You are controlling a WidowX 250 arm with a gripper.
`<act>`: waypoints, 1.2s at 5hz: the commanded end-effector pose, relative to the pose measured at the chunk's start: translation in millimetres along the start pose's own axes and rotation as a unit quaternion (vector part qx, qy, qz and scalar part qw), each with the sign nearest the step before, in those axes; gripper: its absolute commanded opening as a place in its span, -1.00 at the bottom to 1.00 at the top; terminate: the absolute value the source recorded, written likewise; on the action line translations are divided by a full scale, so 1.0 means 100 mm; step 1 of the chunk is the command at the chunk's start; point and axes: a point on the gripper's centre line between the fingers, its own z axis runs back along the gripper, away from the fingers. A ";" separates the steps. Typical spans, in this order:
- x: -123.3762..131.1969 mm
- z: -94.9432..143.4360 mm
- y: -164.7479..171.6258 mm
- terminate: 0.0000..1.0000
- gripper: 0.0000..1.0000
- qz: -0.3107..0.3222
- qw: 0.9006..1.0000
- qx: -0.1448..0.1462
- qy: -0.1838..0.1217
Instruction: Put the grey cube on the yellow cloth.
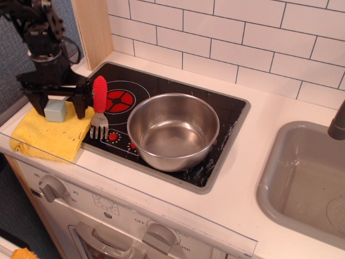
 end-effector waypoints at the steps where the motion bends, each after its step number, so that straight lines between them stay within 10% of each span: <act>1: 0.27 0.56 -0.01 -1.00 1.00 -0.022 1.000 -0.021 -0.007; 3: 0.33 1.13 0.01 -1.00 1.00 -0.041 0.998 -0.013 -0.049; 6: 0.33 1.13 0.01 -1.00 1.00 -0.041 0.998 -0.013 -0.049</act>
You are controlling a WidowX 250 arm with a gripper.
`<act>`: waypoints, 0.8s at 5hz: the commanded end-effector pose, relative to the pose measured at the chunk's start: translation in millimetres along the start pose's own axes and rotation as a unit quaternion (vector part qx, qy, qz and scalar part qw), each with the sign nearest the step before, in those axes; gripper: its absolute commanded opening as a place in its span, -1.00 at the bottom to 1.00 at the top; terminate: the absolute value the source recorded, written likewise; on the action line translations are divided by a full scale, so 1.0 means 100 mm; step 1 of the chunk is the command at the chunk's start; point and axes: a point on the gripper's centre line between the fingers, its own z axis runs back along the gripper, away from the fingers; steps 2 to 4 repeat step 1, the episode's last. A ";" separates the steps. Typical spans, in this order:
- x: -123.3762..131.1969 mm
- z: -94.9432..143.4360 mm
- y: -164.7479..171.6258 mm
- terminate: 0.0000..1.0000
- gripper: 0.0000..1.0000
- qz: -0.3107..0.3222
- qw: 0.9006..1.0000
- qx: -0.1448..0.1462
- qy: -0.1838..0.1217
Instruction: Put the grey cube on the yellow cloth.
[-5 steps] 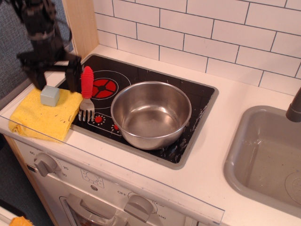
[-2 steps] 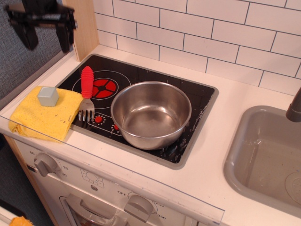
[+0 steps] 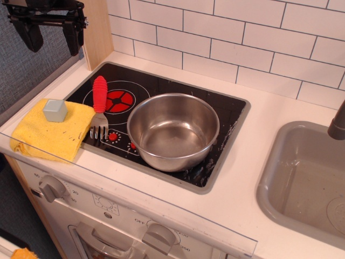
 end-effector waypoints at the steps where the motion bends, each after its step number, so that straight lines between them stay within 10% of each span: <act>1: 0.05 0.23 0.02 1.00 1.00 -0.001 1.000 0.007 -0.030; 4: 0.05 0.23 0.02 1.00 1.00 -0.001 1.000 0.007 -0.030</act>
